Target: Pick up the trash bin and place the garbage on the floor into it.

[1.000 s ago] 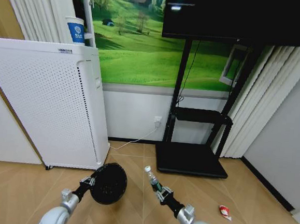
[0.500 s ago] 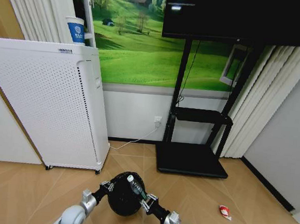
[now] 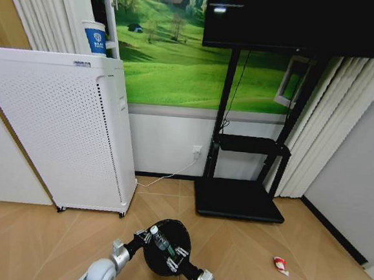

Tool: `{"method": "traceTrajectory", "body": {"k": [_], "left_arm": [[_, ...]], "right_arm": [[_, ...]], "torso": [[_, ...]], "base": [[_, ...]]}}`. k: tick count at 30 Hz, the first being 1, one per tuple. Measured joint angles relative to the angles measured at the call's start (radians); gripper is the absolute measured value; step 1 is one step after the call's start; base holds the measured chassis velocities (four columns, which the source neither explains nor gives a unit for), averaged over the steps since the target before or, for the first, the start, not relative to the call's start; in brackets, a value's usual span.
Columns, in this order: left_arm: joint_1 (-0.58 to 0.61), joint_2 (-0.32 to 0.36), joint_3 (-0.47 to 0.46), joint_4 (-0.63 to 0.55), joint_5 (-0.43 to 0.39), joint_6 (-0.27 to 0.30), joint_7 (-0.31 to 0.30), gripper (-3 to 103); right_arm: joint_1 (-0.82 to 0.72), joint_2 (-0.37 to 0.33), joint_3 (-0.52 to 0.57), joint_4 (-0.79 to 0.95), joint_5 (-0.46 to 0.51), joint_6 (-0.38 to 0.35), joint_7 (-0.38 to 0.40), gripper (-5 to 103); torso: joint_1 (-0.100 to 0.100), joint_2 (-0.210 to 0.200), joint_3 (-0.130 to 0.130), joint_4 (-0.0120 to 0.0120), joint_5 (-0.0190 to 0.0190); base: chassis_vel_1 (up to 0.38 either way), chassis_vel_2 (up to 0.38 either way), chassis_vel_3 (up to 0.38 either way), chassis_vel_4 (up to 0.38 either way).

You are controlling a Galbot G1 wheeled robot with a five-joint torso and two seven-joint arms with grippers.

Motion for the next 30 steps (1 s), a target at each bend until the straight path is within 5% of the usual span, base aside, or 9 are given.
{"method": "traceTrajectory", "body": {"k": [9,11,15,21,26,30], "left_arm": [[0.028,0.002,-0.025,-0.012,-0.008,0.002,0.001,6],[0.030,-0.001,-0.034,-0.012,-0.008,0.002,0.000,6],[0.040,-0.007,-0.095,-0.003,-0.016,-0.001,0.000,6],[0.050,0.004,-0.197,0.000,-0.044,-0.004,0.008,6],[0.049,0.011,-0.220,-0.003,-0.056,-0.004,0.008,6],[0.048,0.015,-0.227,-0.006,-0.060,-0.004,0.008,6]], "right_arm": [[-0.005,0.018,0.022,0.010,0.026,0.010,0.019,86],[-0.011,0.020,0.037,0.019,0.036,0.015,0.026,86],[-0.045,-0.019,0.156,0.075,0.080,0.019,0.076,100],[-0.094,-0.098,0.351,0.054,0.065,0.017,0.141,97],[-0.113,-0.103,0.385,0.001,0.042,0.015,0.188,95],[-0.120,-0.103,0.389,-0.025,0.036,0.014,0.205,81]], "torso": [[0.000,0.000,0.000,0.0001,0.0000],[0.000,0.000,0.000,0.0001,0.0002],[0.000,0.000,0.000,0.0000,0.0002],[0.000,0.000,0.000,0.0002,-0.0001],[0.000,0.000,0.000,0.0002,0.0000],[0.000,0.000,0.000,0.0001,0.0001]], "base": [[0.000,0.000,0.000,0.000],[0.000,0.000,0.000,0.000],[0.000,0.000,0.000,0.000],[0.000,0.000,0.000,0.000],[0.000,0.000,0.000,0.000],[0.000,0.000,0.000,0.000]]}}
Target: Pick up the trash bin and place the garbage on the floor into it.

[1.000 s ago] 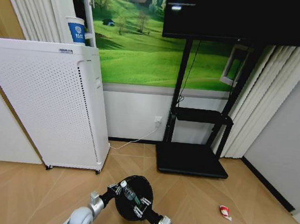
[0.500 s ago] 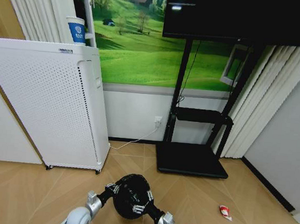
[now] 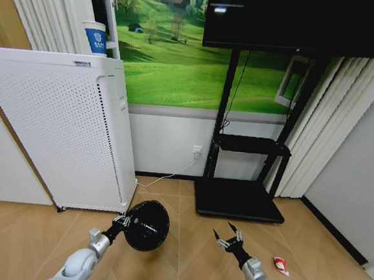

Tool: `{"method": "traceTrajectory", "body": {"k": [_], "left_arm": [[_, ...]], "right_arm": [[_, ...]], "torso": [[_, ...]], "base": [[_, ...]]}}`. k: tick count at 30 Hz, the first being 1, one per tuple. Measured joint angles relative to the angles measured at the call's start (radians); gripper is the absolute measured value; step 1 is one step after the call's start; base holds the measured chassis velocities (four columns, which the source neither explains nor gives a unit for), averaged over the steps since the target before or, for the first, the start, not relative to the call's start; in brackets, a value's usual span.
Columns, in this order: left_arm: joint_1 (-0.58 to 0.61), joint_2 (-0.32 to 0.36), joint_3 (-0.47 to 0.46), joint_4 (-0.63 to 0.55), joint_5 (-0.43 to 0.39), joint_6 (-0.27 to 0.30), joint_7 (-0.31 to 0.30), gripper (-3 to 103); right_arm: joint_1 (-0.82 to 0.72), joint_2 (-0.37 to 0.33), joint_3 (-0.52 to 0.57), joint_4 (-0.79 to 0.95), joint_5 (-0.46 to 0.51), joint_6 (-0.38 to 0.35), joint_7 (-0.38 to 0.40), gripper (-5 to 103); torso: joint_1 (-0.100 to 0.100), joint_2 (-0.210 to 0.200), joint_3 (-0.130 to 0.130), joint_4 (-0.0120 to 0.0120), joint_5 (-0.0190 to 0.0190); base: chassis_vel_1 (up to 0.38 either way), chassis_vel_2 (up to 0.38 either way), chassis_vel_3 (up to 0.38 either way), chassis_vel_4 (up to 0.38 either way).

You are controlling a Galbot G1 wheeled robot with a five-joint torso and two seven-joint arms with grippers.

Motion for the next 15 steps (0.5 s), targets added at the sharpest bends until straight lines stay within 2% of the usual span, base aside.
{"method": "traceTrajectory", "body": {"k": [5,6,8,10,12,13,15], "left_arm": [[-0.002,0.015,-0.020,-0.016,-0.016,-0.001,-0.001,6],[0.000,0.018,-0.026,-0.021,-0.019,-0.001,-0.001,6],[0.002,0.020,-0.032,-0.025,-0.020,-0.001,-0.001,6],[-0.002,0.013,-0.033,-0.026,-0.019,-0.004,0.004,6],[-0.006,0.010,-0.029,-0.024,-0.018,-0.005,0.005,6],[-0.009,0.008,-0.025,-0.022,-0.017,-0.005,0.007,6],[-0.011,0.006,-0.021,-0.021,-0.016,-0.006,0.008,6]], "right_arm": [[-0.024,0.017,-0.003,-0.125,-0.058,-0.003,0.026,78],[-0.037,0.026,-0.007,-0.161,-0.073,-0.007,0.035,78],[-0.061,0.037,-0.006,-0.192,-0.085,-0.018,0.050,82],[-0.113,0.072,0.000,-0.270,-0.091,-0.033,0.119,79],[-0.121,0.087,0.000,-0.290,-0.093,-0.048,0.136,77],[-0.123,0.100,-0.001,-0.311,-0.095,-0.062,0.149,82],[-0.122,0.112,-0.003,-0.331,-0.098,-0.072,0.158,85]], "torso": [[0.000,0.000,0.000,-0.0001,-0.0002],[0.000,0.000,0.000,0.0002,0.0007],[0.000,0.000,0.000,-0.0002,-0.0002],[0.000,0.000,0.000,-0.0003,-0.0001],[0.000,0.000,0.000,-0.0003,-0.0002],[0.000,0.000,0.000,-0.0003,-0.0001],[0.000,0.000,0.000,-0.0001,-0.0001]], "base": [[0.000,0.000,0.000,0.000],[0.000,0.000,0.000,0.000],[0.000,0.000,0.000,0.000],[0.000,0.000,0.000,0.000],[0.000,0.000,0.000,0.000],[0.000,0.000,0.000,0.000],[0.000,0.000,0.000,0.000]]}}
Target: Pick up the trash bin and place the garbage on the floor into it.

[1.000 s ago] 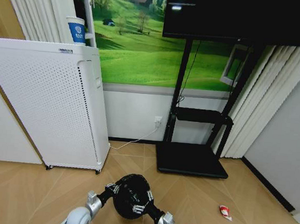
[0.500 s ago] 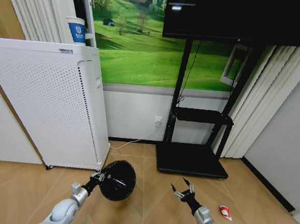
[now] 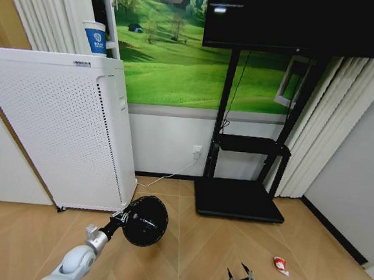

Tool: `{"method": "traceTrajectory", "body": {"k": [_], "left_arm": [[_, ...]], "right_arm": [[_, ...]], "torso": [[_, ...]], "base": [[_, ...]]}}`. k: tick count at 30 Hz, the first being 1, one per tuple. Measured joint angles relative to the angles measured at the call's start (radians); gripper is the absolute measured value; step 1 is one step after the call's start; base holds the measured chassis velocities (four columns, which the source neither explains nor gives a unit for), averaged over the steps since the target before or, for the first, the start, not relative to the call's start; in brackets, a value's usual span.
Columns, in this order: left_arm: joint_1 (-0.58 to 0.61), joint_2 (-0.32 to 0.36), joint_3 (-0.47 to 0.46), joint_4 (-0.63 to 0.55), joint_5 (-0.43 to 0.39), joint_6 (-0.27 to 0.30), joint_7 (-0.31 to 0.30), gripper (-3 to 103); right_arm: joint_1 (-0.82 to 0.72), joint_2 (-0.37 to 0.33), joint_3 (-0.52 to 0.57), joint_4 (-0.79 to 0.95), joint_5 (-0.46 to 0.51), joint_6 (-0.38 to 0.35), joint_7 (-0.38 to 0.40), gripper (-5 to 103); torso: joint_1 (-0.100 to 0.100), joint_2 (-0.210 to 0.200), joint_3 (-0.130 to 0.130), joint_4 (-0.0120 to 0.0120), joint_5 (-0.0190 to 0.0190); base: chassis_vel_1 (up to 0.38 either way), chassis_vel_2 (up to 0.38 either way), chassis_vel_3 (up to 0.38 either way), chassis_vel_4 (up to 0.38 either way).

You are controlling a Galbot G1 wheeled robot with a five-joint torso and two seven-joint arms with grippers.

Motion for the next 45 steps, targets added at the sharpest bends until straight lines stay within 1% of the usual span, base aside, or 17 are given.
{"method": "traceTrajectory", "body": {"k": [9,16,17,20,27,29,30,32,33,34,36,37,38,39,41,44,45], "left_arm": [[-0.007,-0.004,0.011,0.004,0.002,-0.001,0.002,6],[-0.003,-0.009,0.008,0.004,0.007,-0.003,0.005,6],[-0.001,-0.010,0.007,0.004,0.008,-0.004,0.007,6],[0.001,-0.012,0.007,0.004,0.009,-0.005,0.009,6],[-0.001,-0.016,0.011,0.003,0.012,-0.005,0.010,6],[-0.001,-0.022,0.010,0.006,0.032,-0.011,0.012,6],[0.003,-0.027,0.007,0.008,0.045,-0.015,0.016,6],[0.008,-0.030,0.005,0.007,0.047,-0.016,0.017,6],[0.016,-0.032,0.003,0.007,0.050,-0.016,0.019,6],[0.016,-0.032,0.003,0.007,0.050,-0.016,0.019,6],[0.026,-0.035,0.000,0.007,0.056,-0.018,0.026,6],[0.026,-0.035,0.000,0.007,0.056,-0.018,0.026,6],[0.027,-0.036,-0.001,0.009,0.058,-0.019,0.028,6],[0.026,-0.037,-0.001,0.011,0.059,-0.019,0.028,6],[0.025,-0.038,-0.001,0.012,0.059,-0.019,0.028,6],[0.018,-0.042,0.008,0.015,0.061,-0.019,0.027,6],[0.018,-0.042,0.008,0.015,0.061,-0.019,0.027,6]], "right_arm": [[0.042,0.054,-0.024,-0.103,-0.005,-0.049,0.016,96],[0.083,0.077,-0.035,-0.170,-0.010,-0.082,0.033,95],[0.088,0.078,-0.037,-0.178,-0.010,-0.087,0.034,93],[0.114,0.084,-0.047,-0.221,-0.010,-0.105,0.038,96],[0.151,0.088,-0.063,-0.265,0.001,-0.136,0.041,97],[0.166,0.088,-0.069,-0.281,0.015,-0.146,0.042,98],[0.173,0.085,-0.072,-0.287,0.024,-0.151,0.042,93],[0.175,0.080,-0.072,-0.290,0.028,-0.152,0.041,93],[0.176,0.074,-0.072,-0.292,0.031,-0.152,0.040,88],[0.176,0.074,-0.072,-0.292,0.031,-0.152,0.040,88],[0.172,0.064,-0.071,-0.292,0.038,-0.153,0.036,78],[0.172,0.064,-0.071,-0.292,0.038,-0.153,0.036,78],[0.167,0.060,-0.070,-0.288,0.043,-0.155,0.034,70],[0.162,0.056,-0.068,-0.282,0.048,-0.157,0.033,66],[0.159,0.054,-0.067,-0.278,0.051,-0.158,0.032,66],[0.146,0.049,-0.062,-0.257,0.060,-0.160,0.031,56],[0.146,0.049,-0.062,-0.257,0.060,-0.160,0.031,56]], "torso": [[0.000,0.000,0.000,0.0002,0.0000],[0.000,0.000,0.000,0.0001,0.0001],[0.000,0.000,0.000,0.0001,-0.0001],[0.000,0.000,0.000,0.0000,0.0000],[0.000,0.000,0.000,0.0000,0.0000],[0.000,0.000,0.000,-0.0001,0.0001],[0.000,0.000,0.000,0.0000,-0.0001],[0.000,0.000,0.000,0.0003,-0.0001],[0.000,0.000,0.000,0.0005,-0.0002],[0.000,0.000,0.000,0.0005,-0.0002],[0.000,0.000,0.000,0.0004,-0.0001],[0.000,0.000,0.000,0.0004,-0.0001],[0.000,0.000,0.000,-0.0001,-0.0001],[0.000,0.000,0.000,-0.0001,-0.0002],[0.000,0.000,0.000,-0.0001,-0.0001],[0.000,0.000,0.000,-0.0003,0.0006],[0.000,0.000,0.000,-0.0003,0.0006]], "base": [[0.000,0.000,0.000,0.000],[0.000,0.000,0.000,0.000],[0.000,0.000,0.000,0.000],[0.000,0.000,0.000,0.000],[0.000,0.000,0.000,0.000],[0.000,0.000,0.000,0.000],[0.000,0.000,0.000,0.000],[0.000,0.000,0.000,0.000],[0.000,0.000,0.000,0.000],[0.000,0.000,0.000,0.000],[0.000,0.000,0.000,0.000],[0.000,0.000,0.000,0.000],[0.000,0.000,0.000,0.000],[0.000,0.000,0.000,0.000],[0.000,0.000,0.000,0.000],[0.000,0.000,0.000,0.000],[0.000,0.000,0.000,0.000]]}}
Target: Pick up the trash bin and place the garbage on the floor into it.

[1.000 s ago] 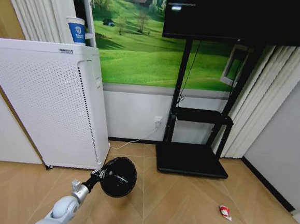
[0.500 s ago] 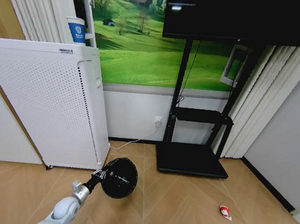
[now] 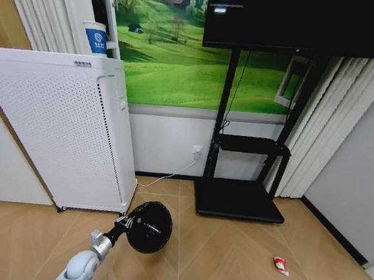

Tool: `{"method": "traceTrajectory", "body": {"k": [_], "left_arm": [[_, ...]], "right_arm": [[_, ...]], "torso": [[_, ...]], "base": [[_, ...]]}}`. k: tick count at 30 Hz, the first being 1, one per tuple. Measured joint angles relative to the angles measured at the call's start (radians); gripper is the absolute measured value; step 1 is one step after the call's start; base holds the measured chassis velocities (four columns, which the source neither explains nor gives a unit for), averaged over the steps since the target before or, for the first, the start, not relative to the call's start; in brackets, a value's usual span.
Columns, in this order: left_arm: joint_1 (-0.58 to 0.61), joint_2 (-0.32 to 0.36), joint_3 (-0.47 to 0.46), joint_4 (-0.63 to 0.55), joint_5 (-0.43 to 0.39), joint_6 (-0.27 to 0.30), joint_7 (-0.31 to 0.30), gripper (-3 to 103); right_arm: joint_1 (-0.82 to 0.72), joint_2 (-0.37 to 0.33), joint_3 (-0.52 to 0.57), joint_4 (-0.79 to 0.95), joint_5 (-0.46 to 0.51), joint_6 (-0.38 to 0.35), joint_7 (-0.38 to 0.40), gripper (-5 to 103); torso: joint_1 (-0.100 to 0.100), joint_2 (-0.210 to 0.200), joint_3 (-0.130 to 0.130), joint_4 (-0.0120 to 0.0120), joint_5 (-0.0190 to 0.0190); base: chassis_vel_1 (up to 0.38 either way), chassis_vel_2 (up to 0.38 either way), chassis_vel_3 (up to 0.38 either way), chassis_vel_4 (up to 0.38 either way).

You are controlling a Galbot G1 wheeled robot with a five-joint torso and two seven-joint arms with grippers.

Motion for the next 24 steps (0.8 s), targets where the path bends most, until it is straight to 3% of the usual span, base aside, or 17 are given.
{"method": "traceTrajectory", "body": {"k": [3,9,11,12,14,21,22,24], "left_arm": [[-0.001,-0.004,0.006,0.001,0.004,0.000,-0.002,6],[0.009,-0.006,0.002,0.002,0.011,0.000,-0.002,6],[0.018,-0.006,-0.007,0.001,0.012,0.000,0.001,6],[0.018,-0.006,-0.007,0.001,0.012,0.000,0.001,6],[0.027,-0.006,-0.016,0.000,0.013,-0.002,0.003,6],[0.047,-0.010,-0.041,0.000,0.016,-0.004,0.006,6],[0.059,-0.016,-0.054,0.000,0.019,-0.005,0.006,6],[0.068,-0.019,-0.067,0.001,0.022,-0.007,0.008,6]], "right_arm": [[-0.003,-0.006,0.006,0.017,0.007,0.002,0.004,40],[-0.005,-0.009,0.010,0.029,0.012,0.008,0.015,24],[-0.005,-0.005,0.008,0.031,0.009,0.028,0.020,13],[-0.005,-0.005,0.008,0.031,0.009,0.028,0.020,13],[-0.003,0.001,0.002,0.050,0.014,0.076,0.009,0],[-0.007,-0.017,-0.009,0.165,0.006,0.100,-0.041,20],[-0.009,-0.024,-0.020,0.216,0.004,0.082,-0.054,30],[-0.010,-0.026,-0.031,0.246,0.002,0.069,-0.062,36]], "torso": [[0.000,0.000,0.000,0.0003,-0.0005],[0.000,0.000,0.000,0.0003,-0.0006],[0.000,0.000,0.000,0.0002,-0.0005],[0.000,0.000,0.000,0.0002,-0.0005],[0.000,0.000,0.000,0.0002,-0.0005],[0.000,0.000,0.000,0.0005,-0.0006],[0.000,0.000,0.000,0.0004,-0.0010],[0.000,0.000,0.000,0.0004,-0.0009]], "base": [[0.000,0.000,0.000,0.000],[0.000,0.000,0.000,0.000],[0.000,0.000,0.000,0.000],[0.000,0.000,0.000,0.000],[0.000,0.000,0.000,0.000],[0.000,0.000,0.000,0.000],[0.000,0.000,0.000,0.000],[0.000,0.000,0.000,0.000]]}}
